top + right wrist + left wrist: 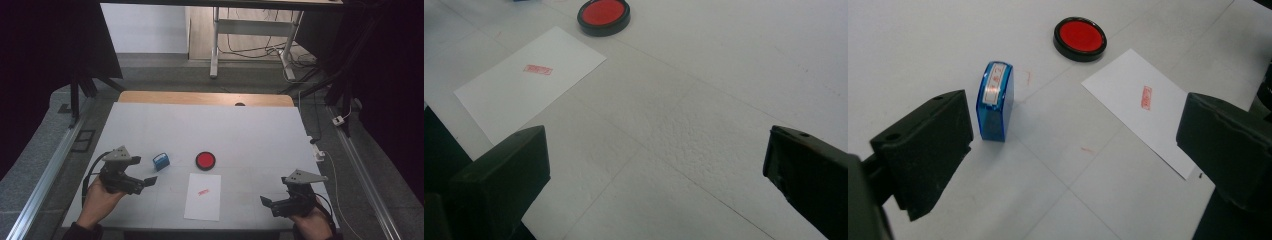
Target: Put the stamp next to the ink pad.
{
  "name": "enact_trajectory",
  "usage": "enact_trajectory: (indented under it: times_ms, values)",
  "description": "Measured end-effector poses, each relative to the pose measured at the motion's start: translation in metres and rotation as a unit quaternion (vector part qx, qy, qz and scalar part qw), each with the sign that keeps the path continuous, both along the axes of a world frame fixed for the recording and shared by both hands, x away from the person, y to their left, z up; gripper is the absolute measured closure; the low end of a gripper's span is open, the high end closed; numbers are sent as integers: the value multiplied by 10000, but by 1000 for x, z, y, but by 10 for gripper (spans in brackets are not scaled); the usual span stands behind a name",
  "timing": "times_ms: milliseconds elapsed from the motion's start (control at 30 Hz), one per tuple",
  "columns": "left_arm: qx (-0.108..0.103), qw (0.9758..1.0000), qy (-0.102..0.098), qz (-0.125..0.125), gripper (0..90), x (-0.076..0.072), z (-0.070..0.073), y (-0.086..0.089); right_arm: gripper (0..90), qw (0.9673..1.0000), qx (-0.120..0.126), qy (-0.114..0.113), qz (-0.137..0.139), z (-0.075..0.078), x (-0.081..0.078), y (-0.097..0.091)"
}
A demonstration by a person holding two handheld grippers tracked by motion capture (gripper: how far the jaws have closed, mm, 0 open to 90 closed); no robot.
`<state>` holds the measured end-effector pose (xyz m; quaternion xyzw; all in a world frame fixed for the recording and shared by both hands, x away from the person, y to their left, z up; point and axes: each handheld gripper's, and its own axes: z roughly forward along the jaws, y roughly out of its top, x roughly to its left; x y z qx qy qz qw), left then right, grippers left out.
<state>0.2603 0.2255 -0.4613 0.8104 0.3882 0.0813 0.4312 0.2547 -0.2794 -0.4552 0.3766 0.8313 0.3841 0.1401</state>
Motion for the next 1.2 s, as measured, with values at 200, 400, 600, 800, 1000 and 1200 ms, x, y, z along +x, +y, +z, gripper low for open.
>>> enact_trajectory:
  times_ms: [200,400,600,800,1000,1200]
  values:
    - [-46,10000,-54,34,14,-19,-2,7,0,10000,-13,-2,27,0,0,1]
    - [-76,9999,-85,119,0,-37,-5,15,0,10000,37,-12,-34,0,0,-1]
    - [-111,9995,-33,284,0,-54,-11,25,0,10000,1,-14,-4,0,0,0]
    - [-72,9988,100,480,0,-67,-18,36,0,10000,-2,3,-7,0,0,0]
    - [270,9972,198,675,0,-73,-19,39,0,10000,-15,18,-19,0,0,1]
    - [232,9967,312,706,0,-71,-19,40,0,10000,-70,14,-8,-1,0,2]
